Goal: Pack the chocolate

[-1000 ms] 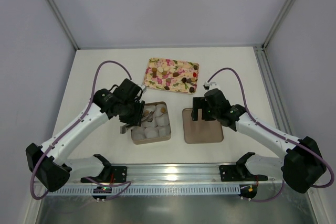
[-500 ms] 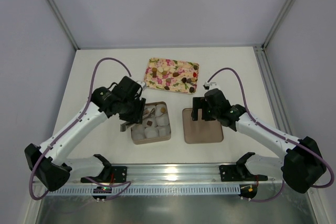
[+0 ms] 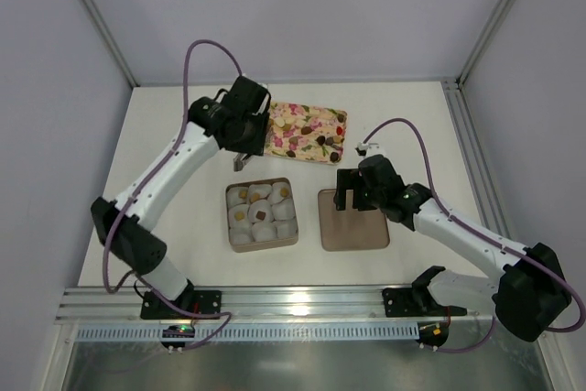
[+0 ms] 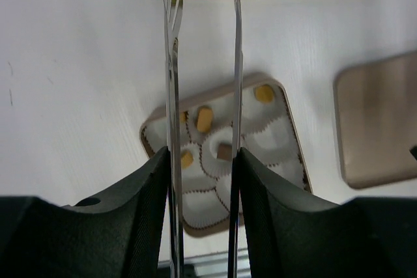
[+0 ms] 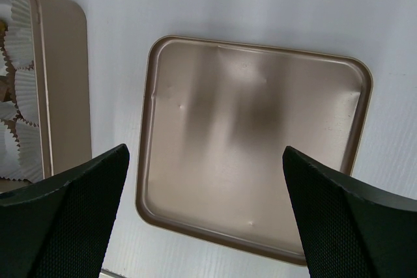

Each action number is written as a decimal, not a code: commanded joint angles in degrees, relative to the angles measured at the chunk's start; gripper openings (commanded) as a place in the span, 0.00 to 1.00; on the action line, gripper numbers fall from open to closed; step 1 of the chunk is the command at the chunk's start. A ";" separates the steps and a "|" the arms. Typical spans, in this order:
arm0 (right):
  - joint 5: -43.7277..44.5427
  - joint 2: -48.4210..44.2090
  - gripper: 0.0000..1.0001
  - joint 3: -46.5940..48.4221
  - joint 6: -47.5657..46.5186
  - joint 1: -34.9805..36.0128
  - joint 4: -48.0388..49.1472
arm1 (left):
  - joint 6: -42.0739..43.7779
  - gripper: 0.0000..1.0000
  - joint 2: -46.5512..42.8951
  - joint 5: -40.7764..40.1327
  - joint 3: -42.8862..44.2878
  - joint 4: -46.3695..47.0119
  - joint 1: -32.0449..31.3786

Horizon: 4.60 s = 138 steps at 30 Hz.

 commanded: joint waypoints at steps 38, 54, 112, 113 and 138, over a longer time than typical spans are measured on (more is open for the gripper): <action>0.49 -6.43 1.00 0.14 -1.53 -0.55 -2.48 | 5.12 0.32 33.12 -2.90 21.29 6.68 5.26; 0.32 -5.46 1.00 -0.12 -1.44 -0.64 -1.43 | 4.42 0.25 27.67 0.17 22.44 2.55 5.26; 0.05 0.25 1.00 1.02 0.23 -0.73 0.86 | -4.81 0.26 -17.42 12.21 -25.20 2.72 -12.58; 0.05 0.25 1.00 1.02 0.06 -0.73 0.77 | -4.98 0.26 -16.98 12.13 -25.29 3.25 -12.76; -0.04 0.07 1.00 0.32 -0.38 -0.73 1.39 | -6.56 0.36 -12.67 8.61 -25.73 4.84 -14.17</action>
